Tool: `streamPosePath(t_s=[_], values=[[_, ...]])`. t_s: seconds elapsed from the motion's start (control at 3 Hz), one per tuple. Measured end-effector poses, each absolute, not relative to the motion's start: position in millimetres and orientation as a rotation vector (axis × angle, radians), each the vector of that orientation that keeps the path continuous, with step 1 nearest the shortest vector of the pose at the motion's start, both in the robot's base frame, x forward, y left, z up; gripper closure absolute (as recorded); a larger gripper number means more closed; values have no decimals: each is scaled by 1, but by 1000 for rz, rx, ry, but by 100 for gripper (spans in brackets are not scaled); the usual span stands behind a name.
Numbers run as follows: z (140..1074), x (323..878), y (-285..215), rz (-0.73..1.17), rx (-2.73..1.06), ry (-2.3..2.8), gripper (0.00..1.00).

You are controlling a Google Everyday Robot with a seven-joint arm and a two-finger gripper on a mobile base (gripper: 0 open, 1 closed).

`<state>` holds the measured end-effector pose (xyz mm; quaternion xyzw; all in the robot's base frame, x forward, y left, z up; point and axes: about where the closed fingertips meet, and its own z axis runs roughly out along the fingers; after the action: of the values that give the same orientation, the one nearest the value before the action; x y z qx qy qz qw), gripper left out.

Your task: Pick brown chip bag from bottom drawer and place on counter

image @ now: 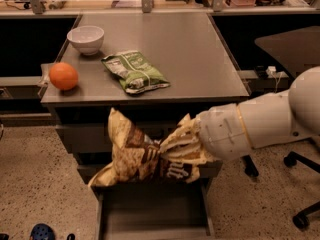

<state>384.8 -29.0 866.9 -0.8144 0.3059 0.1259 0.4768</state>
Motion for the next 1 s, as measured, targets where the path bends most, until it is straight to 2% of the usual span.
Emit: streamPosePath(t_s=[0.33, 0.67, 1.0], values=[[921, 429, -39, 245, -2062, 858, 100], [940, 441, -27, 149, -2289, 866, 100], [938, 441, 0, 170, -2359, 785, 100]])
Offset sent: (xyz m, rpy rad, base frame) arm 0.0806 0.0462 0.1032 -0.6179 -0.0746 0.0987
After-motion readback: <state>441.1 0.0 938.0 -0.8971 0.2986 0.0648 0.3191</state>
